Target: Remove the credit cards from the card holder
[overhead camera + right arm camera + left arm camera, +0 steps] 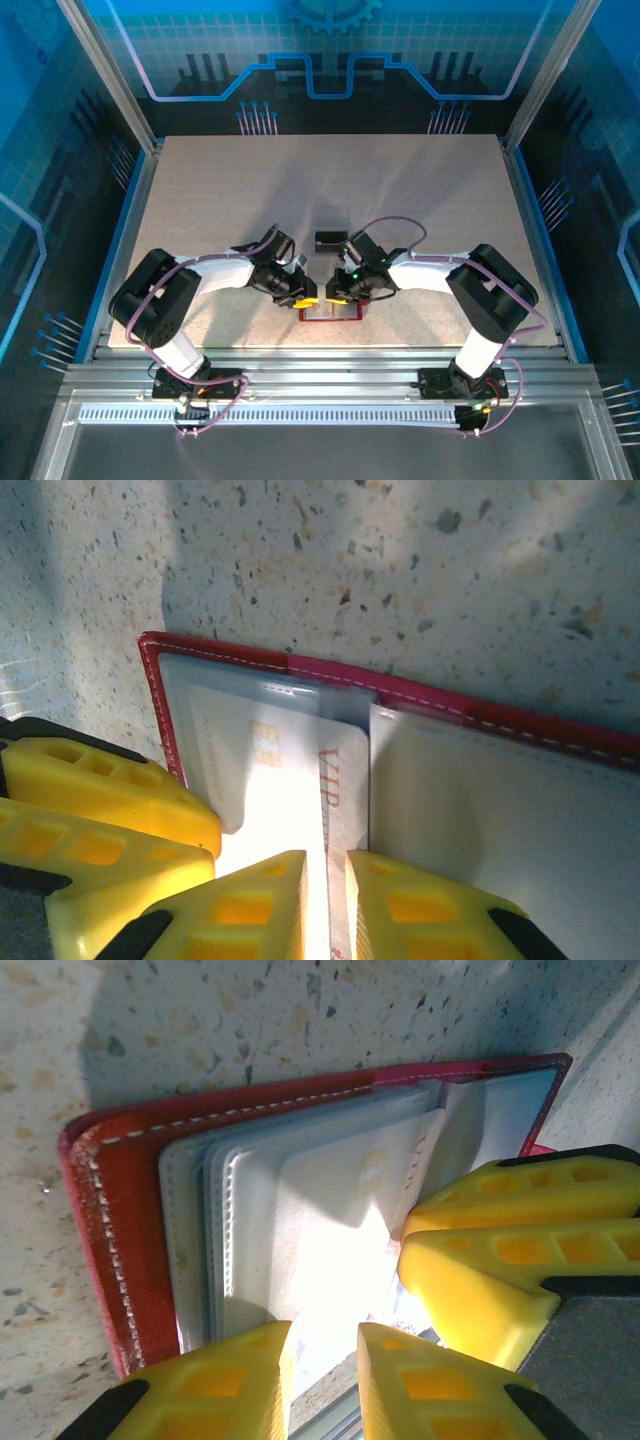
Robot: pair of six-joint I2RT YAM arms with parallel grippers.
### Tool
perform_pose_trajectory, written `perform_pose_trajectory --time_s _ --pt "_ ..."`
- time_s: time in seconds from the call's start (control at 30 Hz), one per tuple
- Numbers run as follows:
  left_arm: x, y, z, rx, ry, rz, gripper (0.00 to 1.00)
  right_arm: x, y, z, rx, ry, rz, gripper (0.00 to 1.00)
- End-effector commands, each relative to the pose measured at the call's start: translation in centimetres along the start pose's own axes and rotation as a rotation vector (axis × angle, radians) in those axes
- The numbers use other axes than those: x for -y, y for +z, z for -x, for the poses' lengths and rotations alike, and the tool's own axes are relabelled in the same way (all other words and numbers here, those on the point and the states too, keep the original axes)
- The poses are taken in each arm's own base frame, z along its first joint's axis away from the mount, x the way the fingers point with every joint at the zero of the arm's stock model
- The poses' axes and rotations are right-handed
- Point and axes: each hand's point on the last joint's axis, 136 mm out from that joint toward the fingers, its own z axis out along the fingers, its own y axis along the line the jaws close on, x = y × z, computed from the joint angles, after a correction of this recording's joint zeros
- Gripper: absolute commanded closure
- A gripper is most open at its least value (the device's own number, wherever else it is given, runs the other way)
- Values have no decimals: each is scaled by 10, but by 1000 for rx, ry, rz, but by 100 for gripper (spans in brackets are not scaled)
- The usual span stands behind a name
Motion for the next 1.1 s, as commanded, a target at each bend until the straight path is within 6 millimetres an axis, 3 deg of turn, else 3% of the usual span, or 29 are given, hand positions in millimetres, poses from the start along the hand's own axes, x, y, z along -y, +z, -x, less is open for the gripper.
perform_pose_trajectory --time_s 0.0,0.43,0.9,1.07 --pt "-4 -5 -5 2 0 18 77 -2 -4 7 20 -13 -17 82" --pt "2 -12 -2 22 20 28 77 -10 -19 4 45 -19 24 82" --pt "-16 -9 0 15 23 116 97 -1 -22 -3 45 -1 15 82" --pt "-21 -8 -1 11 25 137 100 3 -18 -4 28 7 12 83"
